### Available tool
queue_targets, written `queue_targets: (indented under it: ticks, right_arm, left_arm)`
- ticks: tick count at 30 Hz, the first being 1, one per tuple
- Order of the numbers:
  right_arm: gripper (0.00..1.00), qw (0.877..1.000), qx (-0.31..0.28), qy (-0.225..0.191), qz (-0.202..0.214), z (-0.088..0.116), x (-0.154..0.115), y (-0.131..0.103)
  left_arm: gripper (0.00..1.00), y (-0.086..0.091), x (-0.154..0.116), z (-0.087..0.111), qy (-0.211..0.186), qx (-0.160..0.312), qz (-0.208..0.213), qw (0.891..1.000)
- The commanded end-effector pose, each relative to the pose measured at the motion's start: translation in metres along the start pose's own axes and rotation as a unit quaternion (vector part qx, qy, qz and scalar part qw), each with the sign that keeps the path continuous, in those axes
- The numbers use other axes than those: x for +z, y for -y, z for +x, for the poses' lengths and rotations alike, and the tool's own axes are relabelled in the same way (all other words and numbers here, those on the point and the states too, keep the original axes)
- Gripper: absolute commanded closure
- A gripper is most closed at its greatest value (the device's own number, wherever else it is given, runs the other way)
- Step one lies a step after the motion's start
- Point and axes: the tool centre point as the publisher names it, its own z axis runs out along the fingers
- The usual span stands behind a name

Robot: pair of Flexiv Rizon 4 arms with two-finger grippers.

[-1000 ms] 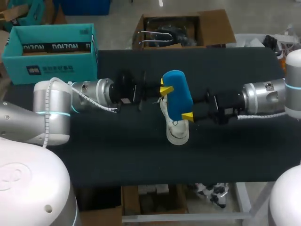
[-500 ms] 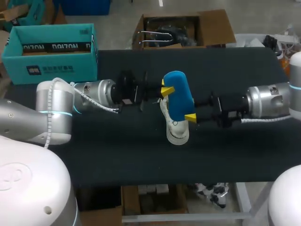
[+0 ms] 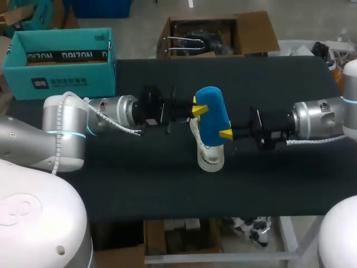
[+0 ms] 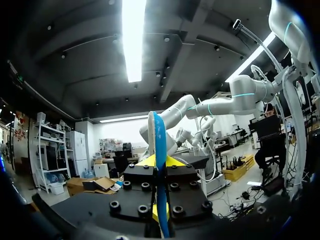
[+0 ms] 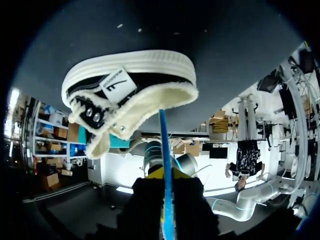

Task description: Open the shoe tongue, take the insole out of the shoe, put the insole back into the shoe, and pack the shoe into the shoebox

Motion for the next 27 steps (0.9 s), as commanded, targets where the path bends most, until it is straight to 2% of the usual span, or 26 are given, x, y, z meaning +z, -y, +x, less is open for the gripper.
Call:
queue_targets:
  ticks: [1, 2, 3, 7, 10, 12, 14, 15, 16, 17, 27]
  right_arm:
    - [1.0, 1.0, -0.003, 0.008, 0.006, 0.0, -0.002, -0.002]
    - [1.0, 1.0, -0.008, 0.012, 0.01, -0.002, -0.002, -0.002]
    - [1.0, 1.0, -0.012, 0.014, 0.011, -0.003, -0.003, -0.001]
    - [1.0, 1.0, -0.02, 0.015, 0.014, -0.013, -0.008, 0.001]
    - [1.0, 0.999, -0.03, 0.02, 0.019, -0.02, -0.01, 0.005]
    - [1.0, 0.999, -0.03, 0.024, 0.017, -0.024, -0.011, 0.007]
    - [1.0, 0.999, -0.031, 0.04, 0.018, -0.029, -0.01, 0.009]
    - [1.0, 0.998, -0.03, 0.051, 0.022, -0.031, -0.01, 0.01]
    - [1.0, 0.997, -0.027, 0.066, 0.031, -0.033, -0.008, 0.011]
    - [1.0, 0.996, -0.02, 0.077, 0.043, -0.037, -0.007, 0.012]
    - [1.0, 0.996, -0.019, 0.075, 0.034, -0.04, -0.006, 0.013]
  left_arm:
    - [0.69, 0.001, -0.001, -0.002, -0.004, -0.005, -0.007, 1.0]
    - [0.18, 0.003, -0.002, -0.003, -0.01, -0.007, -0.007, 1.0]
    - [0.0, 0.005, -0.005, -0.004, -0.015, -0.007, -0.009, 1.0]
    - [0.0, 0.013, -0.015, -0.006, -0.058, -0.003, -0.032, 0.998]
    - [0.0, 0.02, -0.025, -0.005, -0.116, -0.023, -0.055, 0.991]
    - [0.0, 0.022, -0.034, -0.002, -0.179, -0.056, -0.086, 0.979]
    - [0.0, 0.024, -0.045, 0.001, -0.244, -0.092, -0.113, 0.959]
    - [0.0, 0.025, -0.051, 0.001, -0.257, -0.105, -0.13, 0.952]
    - [0.0, 0.025, -0.057, -0.002, -0.262, -0.121, -0.161, 0.944]
    - [0.0, 0.025, -0.057, -0.002, -0.262, -0.121, -0.161, 0.944]
    - [0.0, 0.025, -0.057, -0.002, -0.262, -0.121, -0.161, 0.944]
